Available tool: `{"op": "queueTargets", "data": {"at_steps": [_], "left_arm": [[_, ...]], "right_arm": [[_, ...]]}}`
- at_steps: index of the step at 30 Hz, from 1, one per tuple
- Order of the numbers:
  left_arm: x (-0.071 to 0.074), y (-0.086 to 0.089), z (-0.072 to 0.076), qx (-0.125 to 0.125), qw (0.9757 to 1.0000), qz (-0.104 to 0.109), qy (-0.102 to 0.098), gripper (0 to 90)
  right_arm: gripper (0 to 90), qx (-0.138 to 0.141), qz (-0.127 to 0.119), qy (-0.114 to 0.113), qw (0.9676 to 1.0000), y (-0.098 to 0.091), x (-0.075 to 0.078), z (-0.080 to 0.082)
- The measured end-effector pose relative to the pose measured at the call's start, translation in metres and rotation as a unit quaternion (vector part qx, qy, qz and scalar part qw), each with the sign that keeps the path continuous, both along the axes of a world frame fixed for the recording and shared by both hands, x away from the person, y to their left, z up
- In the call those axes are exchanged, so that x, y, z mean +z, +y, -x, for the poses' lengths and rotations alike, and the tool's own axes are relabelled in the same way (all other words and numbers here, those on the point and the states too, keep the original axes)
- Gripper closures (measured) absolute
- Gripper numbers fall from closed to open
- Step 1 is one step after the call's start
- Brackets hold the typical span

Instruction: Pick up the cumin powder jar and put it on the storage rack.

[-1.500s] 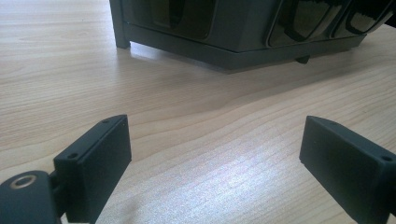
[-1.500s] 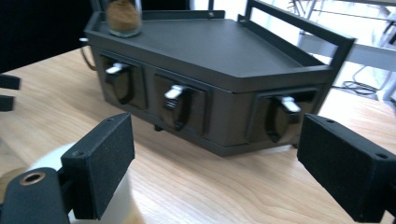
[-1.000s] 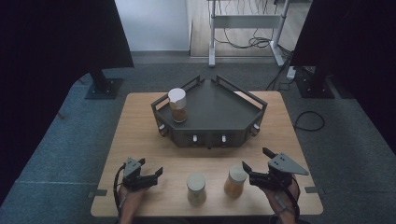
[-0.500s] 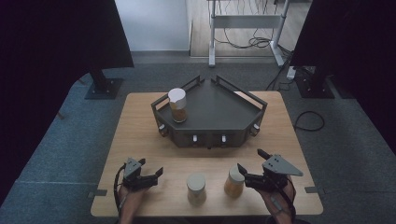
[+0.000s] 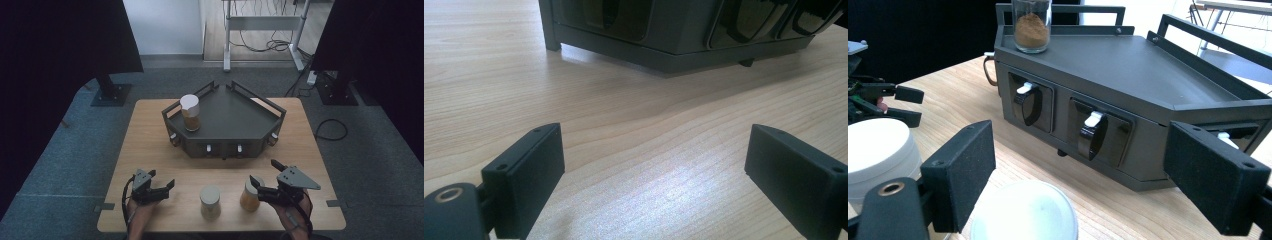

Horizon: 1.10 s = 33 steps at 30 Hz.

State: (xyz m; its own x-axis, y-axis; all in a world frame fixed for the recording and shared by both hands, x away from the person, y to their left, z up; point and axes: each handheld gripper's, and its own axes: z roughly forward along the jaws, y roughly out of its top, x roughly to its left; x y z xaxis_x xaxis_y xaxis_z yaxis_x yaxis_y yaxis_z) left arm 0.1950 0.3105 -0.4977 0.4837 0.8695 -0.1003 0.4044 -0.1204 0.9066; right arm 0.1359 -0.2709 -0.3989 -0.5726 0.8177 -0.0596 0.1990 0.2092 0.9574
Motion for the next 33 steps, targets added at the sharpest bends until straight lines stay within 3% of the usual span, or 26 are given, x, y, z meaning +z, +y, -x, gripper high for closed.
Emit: {"op": "queueTargets", "data": {"at_steps": [33], "left_arm": [[0.000,0.001,-0.001,-0.001,1.0000,0.004,0.003,8.3]], "right_arm": [[13.5,0.036,-0.017,-0.001,0.9992,0.027,-0.004,-0.002]]}}
